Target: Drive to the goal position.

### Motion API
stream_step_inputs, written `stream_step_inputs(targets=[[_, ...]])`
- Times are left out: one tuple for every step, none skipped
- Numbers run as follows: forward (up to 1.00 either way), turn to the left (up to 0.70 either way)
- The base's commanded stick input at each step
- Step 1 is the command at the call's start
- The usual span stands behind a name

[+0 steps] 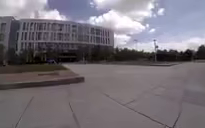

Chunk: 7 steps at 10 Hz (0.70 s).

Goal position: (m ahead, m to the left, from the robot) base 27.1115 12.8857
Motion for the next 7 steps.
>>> stream_step_inputs(targets=[[0.7,0.0],[0.7,0.0],[0.7,0.0],[0.7,0.0],[0.7,0.0],[0.7,0.0],[0.7,0.0]])
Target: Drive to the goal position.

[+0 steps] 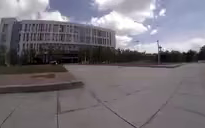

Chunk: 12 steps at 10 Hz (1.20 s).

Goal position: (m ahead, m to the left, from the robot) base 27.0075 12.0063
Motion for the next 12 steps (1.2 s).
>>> stream_step_inputs(targets=[[0.7,0.0],[0.7,0.0],[0.7,0.0],[0.7,0.0],[0.7,0.0],[0.7,0.0],[0.7,0.0],[0.7,0.0],[0.7,0.0],[0.7,0.0],[0.7,0.0],[0.7,0.0]])
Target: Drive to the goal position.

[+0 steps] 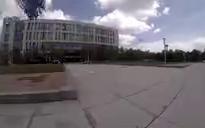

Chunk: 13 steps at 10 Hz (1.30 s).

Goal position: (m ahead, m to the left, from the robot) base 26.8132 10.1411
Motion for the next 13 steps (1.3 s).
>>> stream_step_inputs(targets=[[0.7,0.0],[0.7,0.0],[0.7,0.0],[0.7,0.0],[0.7,0.0],[0.7,0.0],[0.7,0.0],[0.7,0.0],[0.7,0.0],[0.7,0.0],[0.7,0.0],[0.7,0.0],[0.7,0.0]])
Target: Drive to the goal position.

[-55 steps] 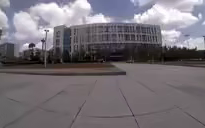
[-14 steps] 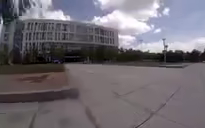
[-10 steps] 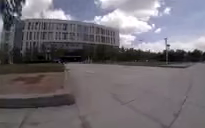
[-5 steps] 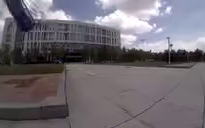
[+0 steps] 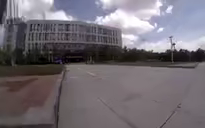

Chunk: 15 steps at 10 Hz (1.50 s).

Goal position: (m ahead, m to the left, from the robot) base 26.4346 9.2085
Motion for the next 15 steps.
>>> stream_step_inputs(targets=[[0.7,0.01],[0.7,0.02],[0.7,0.02],[0.7,0.02],[0.7,0.02],[0.7,0.03],[0.7,0.02],[0.7,0.02],[0.7,0.02],[0.7,0.02],[0.7,0.02],[0.7,0.02],[0.7,0.02],[0.7,0.02],[0.7,0.02]])
